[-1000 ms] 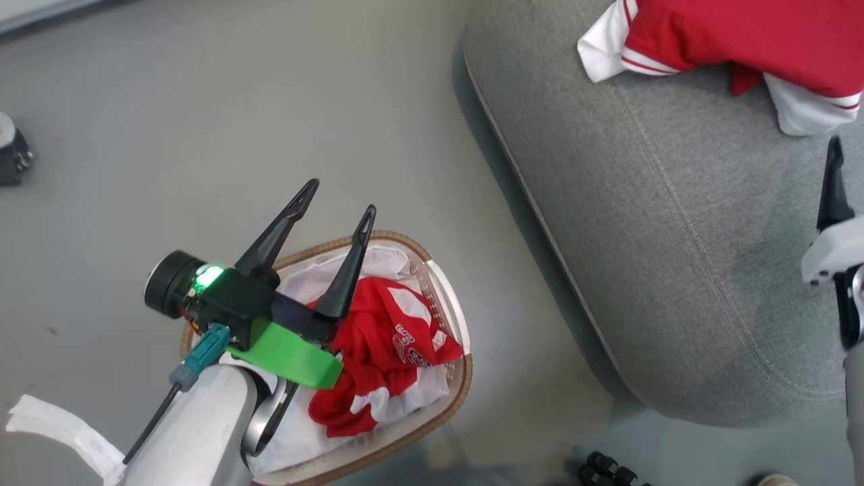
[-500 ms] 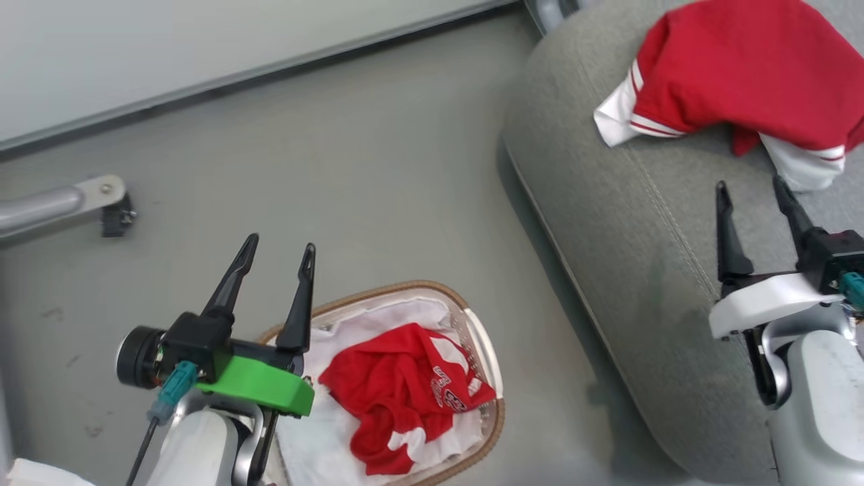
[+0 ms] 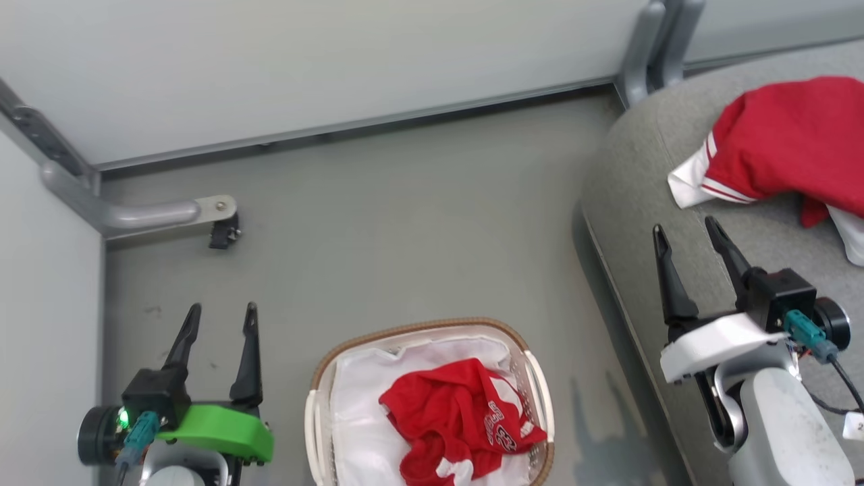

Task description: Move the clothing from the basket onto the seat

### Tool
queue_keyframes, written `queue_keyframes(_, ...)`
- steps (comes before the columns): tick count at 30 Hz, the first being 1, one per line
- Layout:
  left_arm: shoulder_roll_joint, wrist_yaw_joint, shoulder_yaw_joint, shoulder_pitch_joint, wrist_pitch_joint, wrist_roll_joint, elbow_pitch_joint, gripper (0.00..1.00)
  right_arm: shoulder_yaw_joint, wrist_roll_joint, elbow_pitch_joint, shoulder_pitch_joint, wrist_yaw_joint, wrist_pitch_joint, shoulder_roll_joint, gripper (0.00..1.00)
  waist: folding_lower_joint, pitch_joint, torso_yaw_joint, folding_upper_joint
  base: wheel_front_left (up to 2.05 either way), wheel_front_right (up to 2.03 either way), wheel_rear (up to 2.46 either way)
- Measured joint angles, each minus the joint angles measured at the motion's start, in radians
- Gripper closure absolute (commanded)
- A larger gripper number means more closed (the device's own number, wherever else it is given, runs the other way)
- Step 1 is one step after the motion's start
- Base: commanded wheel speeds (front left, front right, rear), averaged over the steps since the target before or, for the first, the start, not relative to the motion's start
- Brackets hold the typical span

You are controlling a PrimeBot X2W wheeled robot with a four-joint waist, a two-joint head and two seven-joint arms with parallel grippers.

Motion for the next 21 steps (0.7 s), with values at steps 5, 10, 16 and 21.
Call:
queue_keyframes(5, -0.017, 0.0, 0.044, 0.042, 0.0, 0.016, 0.013, 0.0, -0.004, 0.009, 0.001, 0.054, 0.0, 0.0, 0.011, 0.0, 0.0, -0.05, 0.037, 0.0, 0.0, 0.0, 0.0)
queue_keyframes(10, -0.029, 0.0, 0.059, 0.086, 0.0, 0.021, 0.013, 0.0, -0.001, 0.019, 0.011, 0.108, 0.0, 0.0, 0.019, 0.0, 0.0, -0.095, 0.06, 0.0, 0.0, 0.0, 0.0)
queue_keyframes(16, -0.039, 0.0, 0.074, 0.115, 0.0, 0.021, 0.01, 0.0, 0.006, 0.029, 0.017, 0.146, 0.0, 0.0, 0.023, 0.0, 0.0, -0.134, 0.072, 0.0, 0.0, 0.0, 0.0)
queue_keyframes(21, -0.044, 0.0, 0.063, 0.118, 0.0, 0.019, 0.001, 0.0, 0.009, 0.033, 0.02, 0.146, 0.0, 0.0, 0.024, 0.0, 0.0, -0.134, 0.067, 0.0, 0.0, 0.0, 0.0)
